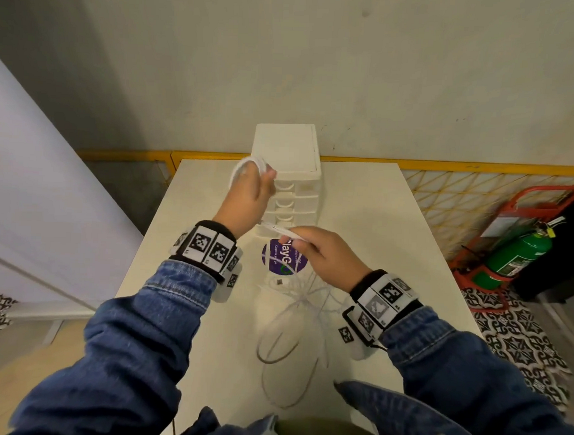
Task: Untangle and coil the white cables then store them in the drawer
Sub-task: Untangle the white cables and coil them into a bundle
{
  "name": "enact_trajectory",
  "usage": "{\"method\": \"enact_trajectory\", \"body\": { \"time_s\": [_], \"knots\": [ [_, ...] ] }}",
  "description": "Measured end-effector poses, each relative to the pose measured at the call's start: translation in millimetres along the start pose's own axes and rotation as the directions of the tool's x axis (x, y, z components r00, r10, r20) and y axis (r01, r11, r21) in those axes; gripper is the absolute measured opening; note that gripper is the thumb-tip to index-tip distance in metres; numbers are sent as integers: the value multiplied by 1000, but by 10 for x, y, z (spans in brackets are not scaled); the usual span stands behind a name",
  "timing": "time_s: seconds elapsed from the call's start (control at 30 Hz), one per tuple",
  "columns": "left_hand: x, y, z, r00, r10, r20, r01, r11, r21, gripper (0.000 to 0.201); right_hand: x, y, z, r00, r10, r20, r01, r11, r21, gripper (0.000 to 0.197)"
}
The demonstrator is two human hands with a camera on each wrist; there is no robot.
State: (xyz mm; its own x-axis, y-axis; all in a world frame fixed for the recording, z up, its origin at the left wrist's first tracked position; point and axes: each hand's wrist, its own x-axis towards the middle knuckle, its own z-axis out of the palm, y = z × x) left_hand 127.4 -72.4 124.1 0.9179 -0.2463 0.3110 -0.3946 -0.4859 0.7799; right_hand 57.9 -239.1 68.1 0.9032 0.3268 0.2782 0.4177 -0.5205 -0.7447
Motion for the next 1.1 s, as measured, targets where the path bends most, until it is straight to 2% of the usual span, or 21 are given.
{"method": "enact_trajectory", "body": {
  "time_s": [0.03,0.1,0.2,0.23,0.3,0.37,0.47,0.53,0.63,0.73,0.8,0.87,0.97,1.03,1.1],
  "knots": [
    [-23,-37,24,995,-21,95,16,998,54,28,19,-13,-45,999,-19,-41,18,1000,-14,30],
    [-90,-57,65,952,-99,288,99,995,13,34,54,-33,-147,989,-53,-140,46,997,-55,31],
    [-211,25,129,820,-120,559,280,937,-210,49,113,-84,-307,971,-63,-229,45,996,-81,14],
    [-233,71,145,780,-103,617,342,896,-284,55,134,-77,-343,969,-56,-241,33,995,-98,13],
    [-254,166,156,719,-40,694,448,790,-419,61,161,-28,-385,970,-34,-239,-1,989,-145,25],
    [-259,227,153,702,-2,712,474,747,-465,53,163,31,-382,976,-18,-215,-14,989,-144,40],
    [-276,249,136,710,2,704,478,733,-484,44,160,38,-356,977,-24,-210,5,996,-91,46],
    [-262,264,107,722,3,692,506,681,-530,45,165,37,-346,974,-23,-224,5,997,-78,41],
    [-221,340,42,738,47,673,555,525,-645,51,146,71,-318,972,46,-230,-54,998,-30,30],
    [-210,427,12,773,100,627,543,408,-734,55,159,77,-242,974,82,-209,-85,996,-5,12],
    [-187,481,-2,811,160,563,508,284,-813,56,161,87,-177,977,102,-190,-107,994,-16,18],
    [-142,538,-47,853,168,494,467,177,-867,56,130,144,-118,981,126,-148,-133,991,-33,23],
    [-81,629,-158,907,153,393,372,151,-916,56,15,317,-39,978,200,-56,-202,979,-28,14],
    [-46,672,-245,936,148,319,299,142,-944,55,-87,426,-15,960,280,-5,-279,957,-75,25],
    [-15,682,-312,953,140,267,250,132,-959,54,-184,505,-23,937,351,-3,-348,929,-124,27]
  ]
}}
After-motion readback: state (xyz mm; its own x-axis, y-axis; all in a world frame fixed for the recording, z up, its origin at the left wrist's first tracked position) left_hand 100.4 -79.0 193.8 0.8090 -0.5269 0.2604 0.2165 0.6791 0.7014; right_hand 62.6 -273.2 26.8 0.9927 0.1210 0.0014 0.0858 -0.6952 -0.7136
